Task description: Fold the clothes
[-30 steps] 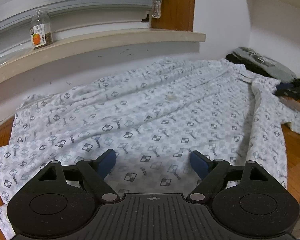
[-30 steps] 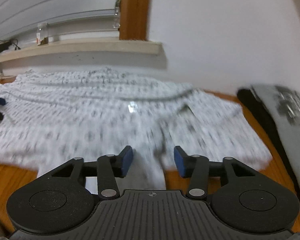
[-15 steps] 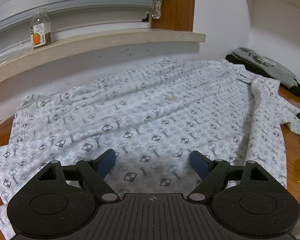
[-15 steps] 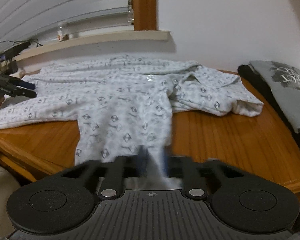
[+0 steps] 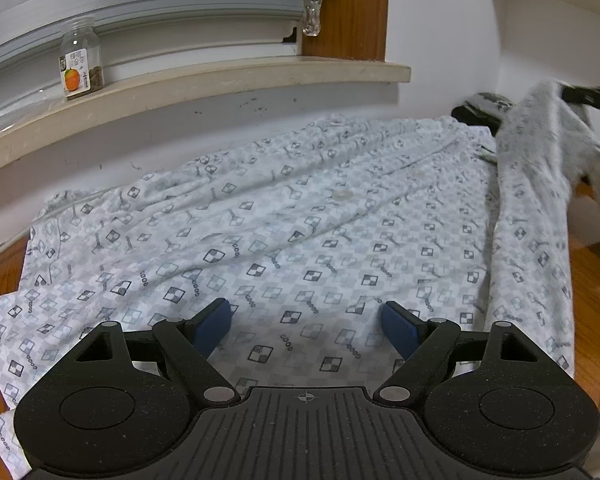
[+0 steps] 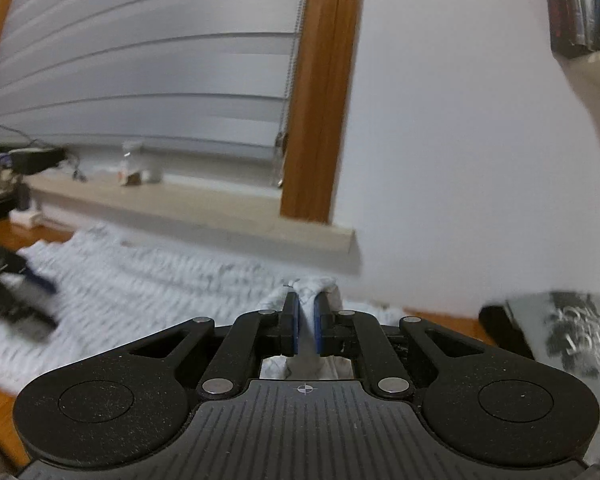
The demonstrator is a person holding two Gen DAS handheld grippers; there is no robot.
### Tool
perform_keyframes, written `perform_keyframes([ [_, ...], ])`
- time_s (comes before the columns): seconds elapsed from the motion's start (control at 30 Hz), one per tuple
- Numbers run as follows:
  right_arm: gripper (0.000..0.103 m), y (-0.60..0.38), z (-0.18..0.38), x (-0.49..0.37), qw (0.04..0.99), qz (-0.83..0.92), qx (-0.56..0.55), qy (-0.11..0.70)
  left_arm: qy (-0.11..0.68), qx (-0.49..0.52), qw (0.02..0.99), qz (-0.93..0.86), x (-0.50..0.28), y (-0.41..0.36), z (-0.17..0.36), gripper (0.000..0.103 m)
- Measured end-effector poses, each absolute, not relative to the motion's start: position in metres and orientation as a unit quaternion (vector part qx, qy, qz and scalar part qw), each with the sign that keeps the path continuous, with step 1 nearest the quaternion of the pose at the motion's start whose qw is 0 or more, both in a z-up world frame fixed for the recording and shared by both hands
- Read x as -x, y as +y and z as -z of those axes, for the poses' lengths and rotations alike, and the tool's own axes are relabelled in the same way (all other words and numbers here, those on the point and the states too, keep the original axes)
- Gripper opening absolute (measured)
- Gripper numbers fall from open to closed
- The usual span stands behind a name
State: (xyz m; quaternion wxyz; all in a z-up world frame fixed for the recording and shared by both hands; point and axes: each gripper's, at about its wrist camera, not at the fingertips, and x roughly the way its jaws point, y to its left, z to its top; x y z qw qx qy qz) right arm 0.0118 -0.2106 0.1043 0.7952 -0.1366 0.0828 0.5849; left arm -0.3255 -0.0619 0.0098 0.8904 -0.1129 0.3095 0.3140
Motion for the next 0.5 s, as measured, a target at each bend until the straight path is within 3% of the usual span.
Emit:
perform_keyframes([
  [0.13, 0.01, -0.17, -0.082, -0.027, 0.79, -0.572, 0.179, 0.127, 0.31, 0.112, 0.89, -0.315, 0.325, -0.062, -0.01, 0.085],
  [0.2, 0.016, -0.166, -0.069, -0.031, 0.787, -0.567, 0.188, 0.158, 0.309, 0.113, 0.89, -0.314, 0.325, -0.062, -0.01, 0.085],
  [0.23, 0.027, -0.172, -0.065, -0.031, 0.786, -0.565, 0.189, 0.167, 0.309, 0.113, 0.891, -0.314, 0.325, -0.062, -0.01, 0.085],
  [0.27, 0.045, -0.18, -0.061, -0.031, 0.785, -0.564, 0.19, 0.174, 0.308, 0.114, 0.891, -0.314, 0.325, -0.062, -0.01, 0.085],
  [0.33, 0.064, -0.199, -0.054, -0.029, 0.783, -0.562, 0.194, 0.186, 0.307, 0.116, 0.891, -0.313, 0.326, -0.061, -0.01, 0.085],
  [0.5, 0.07, -0.261, -0.034, -0.019, 0.777, -0.553, 0.19, 0.234, 0.307, 0.116, 0.891, -0.313, 0.327, -0.061, -0.01, 0.085],
])
